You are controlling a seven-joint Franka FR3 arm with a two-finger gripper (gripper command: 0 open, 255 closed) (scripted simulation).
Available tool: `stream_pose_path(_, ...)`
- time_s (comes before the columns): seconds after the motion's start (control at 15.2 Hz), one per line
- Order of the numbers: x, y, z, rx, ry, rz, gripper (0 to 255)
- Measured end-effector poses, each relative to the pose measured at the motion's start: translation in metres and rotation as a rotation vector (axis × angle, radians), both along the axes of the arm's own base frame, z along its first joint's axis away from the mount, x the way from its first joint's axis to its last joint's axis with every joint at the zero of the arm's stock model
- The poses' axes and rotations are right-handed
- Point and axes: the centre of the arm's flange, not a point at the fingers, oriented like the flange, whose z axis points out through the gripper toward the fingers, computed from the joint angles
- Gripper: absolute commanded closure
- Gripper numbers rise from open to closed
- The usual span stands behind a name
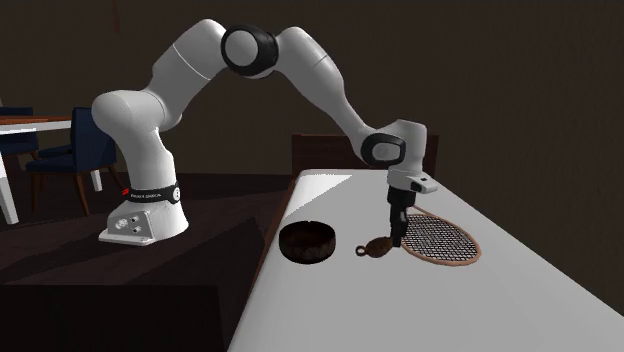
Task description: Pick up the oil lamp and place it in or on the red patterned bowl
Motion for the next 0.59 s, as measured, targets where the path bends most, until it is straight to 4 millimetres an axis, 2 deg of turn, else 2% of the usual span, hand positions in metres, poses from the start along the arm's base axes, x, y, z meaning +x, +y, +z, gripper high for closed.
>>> stream_pose_path(0.59, 0.000, 0.000, 0.046, 0.000, 0.000, 0.000, 255)
